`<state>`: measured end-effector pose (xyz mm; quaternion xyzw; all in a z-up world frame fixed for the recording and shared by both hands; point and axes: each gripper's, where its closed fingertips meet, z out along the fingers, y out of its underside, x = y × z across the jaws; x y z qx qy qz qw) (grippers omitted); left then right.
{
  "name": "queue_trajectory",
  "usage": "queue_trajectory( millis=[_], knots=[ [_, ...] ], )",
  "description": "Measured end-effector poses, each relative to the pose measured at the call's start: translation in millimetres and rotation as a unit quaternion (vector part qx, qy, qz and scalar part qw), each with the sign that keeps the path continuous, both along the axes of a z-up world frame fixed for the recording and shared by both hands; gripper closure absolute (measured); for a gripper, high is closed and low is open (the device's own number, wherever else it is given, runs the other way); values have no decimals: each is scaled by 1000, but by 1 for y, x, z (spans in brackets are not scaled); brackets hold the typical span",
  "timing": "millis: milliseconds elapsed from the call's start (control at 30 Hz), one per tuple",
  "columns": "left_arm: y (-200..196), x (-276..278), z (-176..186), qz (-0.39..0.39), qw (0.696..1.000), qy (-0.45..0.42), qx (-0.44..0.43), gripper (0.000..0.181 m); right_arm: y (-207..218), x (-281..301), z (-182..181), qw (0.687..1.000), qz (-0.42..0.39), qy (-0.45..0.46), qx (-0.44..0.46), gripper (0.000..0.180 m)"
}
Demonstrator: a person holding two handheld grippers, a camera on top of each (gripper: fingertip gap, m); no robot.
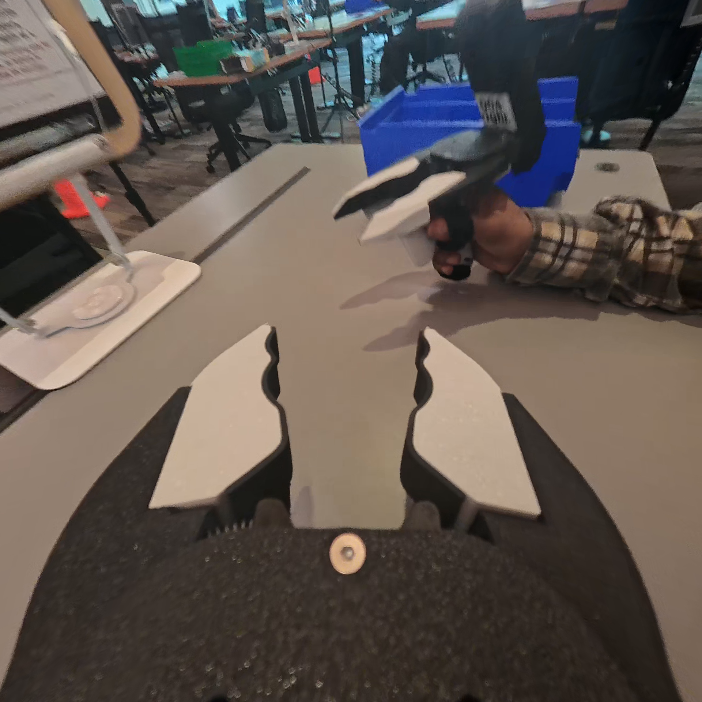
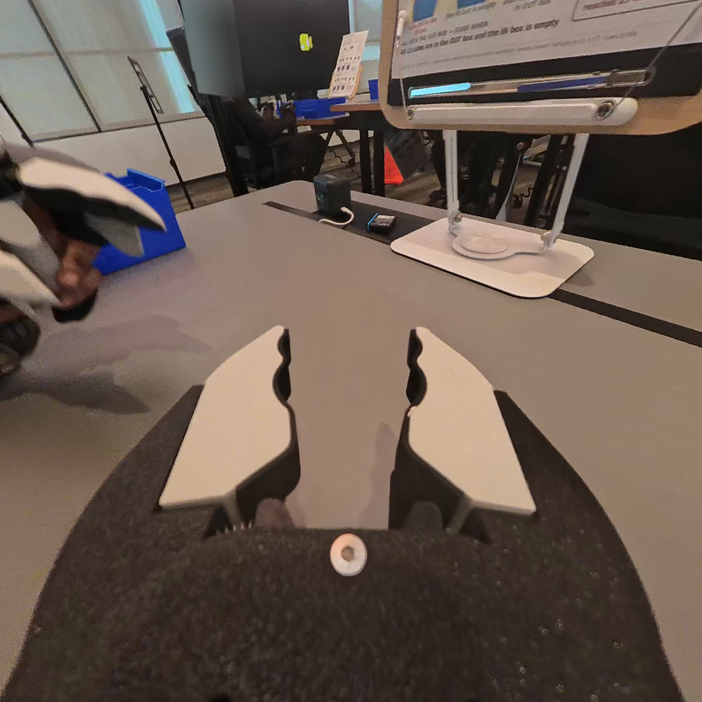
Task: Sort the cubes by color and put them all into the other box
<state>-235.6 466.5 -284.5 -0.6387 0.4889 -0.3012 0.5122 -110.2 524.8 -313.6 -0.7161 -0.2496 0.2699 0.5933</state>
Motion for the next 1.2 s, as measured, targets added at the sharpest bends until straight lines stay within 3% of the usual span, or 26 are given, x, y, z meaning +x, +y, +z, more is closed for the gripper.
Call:
queue_trajectory(
  millis=[200, 300, 400, 600, 767, 1033, 1200],
  knots=[
    [-2, -88, 73, 94, 995, 6, 41, 113, -5, -11, -4, 1000, 17, -9, 5, 121],
    [12, -171, 104, 209, 976, 39, 37, 115, -6, -15, -8, 1000, 26, -14, -1, 121],
    [31, -264, 108, 326, 943, 72, 1, 113, -7, -16, -8, 999, 29, -17, -3, 121],
    [53, -431, 42, 533, 831, 142, -68, 114, -9, -16, -10, 999, 36, -20, -10, 122],
    [56, -476, -36, 580, 780, 143, -187, 117, -9, -18, -13, 999, 41, -19, -22, 122],
    [59, -508, -90, 611, 724, 204, -246, 124, -11, -19, -16, 998, 50, -20, -33, 122],
    [60, -511, -105, 609, 717, 205, -270, 126, -11, -19, -15, 998, 54, -18, -35, 122]
  ],
)
